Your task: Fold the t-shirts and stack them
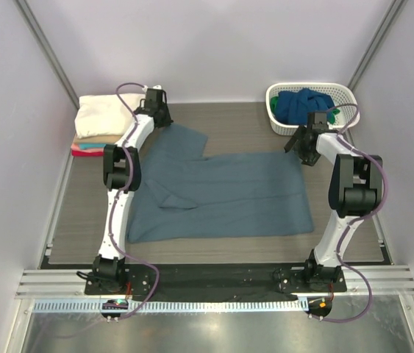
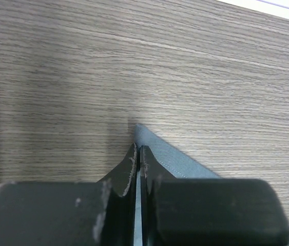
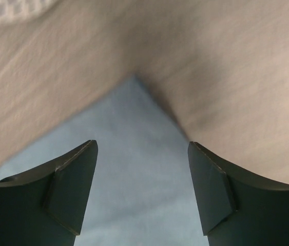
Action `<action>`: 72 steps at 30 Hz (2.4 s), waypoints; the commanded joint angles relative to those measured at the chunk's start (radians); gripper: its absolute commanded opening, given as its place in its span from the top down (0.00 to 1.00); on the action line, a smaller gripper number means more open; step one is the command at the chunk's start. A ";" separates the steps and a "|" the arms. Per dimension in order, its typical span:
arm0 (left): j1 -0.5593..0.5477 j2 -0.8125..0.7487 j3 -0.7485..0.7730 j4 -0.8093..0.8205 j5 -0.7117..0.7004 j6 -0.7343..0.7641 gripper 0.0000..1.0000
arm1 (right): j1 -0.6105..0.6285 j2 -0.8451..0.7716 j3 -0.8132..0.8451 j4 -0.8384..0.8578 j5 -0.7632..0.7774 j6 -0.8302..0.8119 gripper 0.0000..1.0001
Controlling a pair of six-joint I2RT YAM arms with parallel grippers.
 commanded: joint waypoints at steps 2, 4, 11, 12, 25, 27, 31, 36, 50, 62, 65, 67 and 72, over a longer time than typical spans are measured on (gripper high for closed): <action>0.002 -0.026 -0.063 -0.024 0.041 -0.007 1.00 | 0.004 0.087 0.145 0.019 0.073 -0.024 0.26; 0.002 -0.028 -0.067 -0.021 0.042 -0.010 1.00 | 0.009 0.139 0.171 0.021 0.078 -0.026 0.30; 0.005 -0.031 -0.075 -0.013 0.051 -0.014 1.00 | 0.042 0.234 0.227 0.030 0.082 -0.032 0.43; 0.005 -0.034 -0.086 -0.009 0.055 -0.013 1.00 | 0.044 0.239 0.224 0.032 0.073 -0.029 0.54; 0.005 -0.204 -0.165 -0.026 0.081 -0.007 1.00 | 0.044 0.128 0.175 0.042 0.090 -0.033 0.99; 0.007 -0.269 -0.184 -0.032 0.078 0.001 1.00 | 0.044 0.090 0.173 0.042 0.076 -0.033 0.99; 0.003 -0.417 -0.315 -0.038 0.071 0.003 1.00 | 0.044 -0.010 0.112 0.046 0.059 -0.032 0.99; -0.001 -0.570 -0.457 -0.036 0.049 0.003 1.00 | 0.044 -0.109 0.025 0.047 0.035 -0.040 0.99; -0.062 -1.147 -0.989 -0.052 -0.073 0.012 1.00 | 0.044 -0.399 -0.242 0.052 0.016 -0.053 0.99; -0.067 -1.561 -1.282 -0.162 -0.125 -0.003 1.00 | -0.036 -0.525 -0.359 0.041 0.032 -0.058 0.99; -0.069 -1.623 -1.339 -0.188 -0.113 -0.017 1.00 | -0.056 -0.540 -0.376 0.036 0.030 -0.060 0.99; -0.069 -1.658 -1.379 -0.211 -0.087 -0.039 1.00 | -0.062 -0.547 -0.390 0.033 0.035 -0.050 0.99; -0.069 -1.739 -1.449 -0.274 -0.083 -0.079 0.98 | -0.066 -0.560 -0.428 0.018 0.004 -0.027 0.74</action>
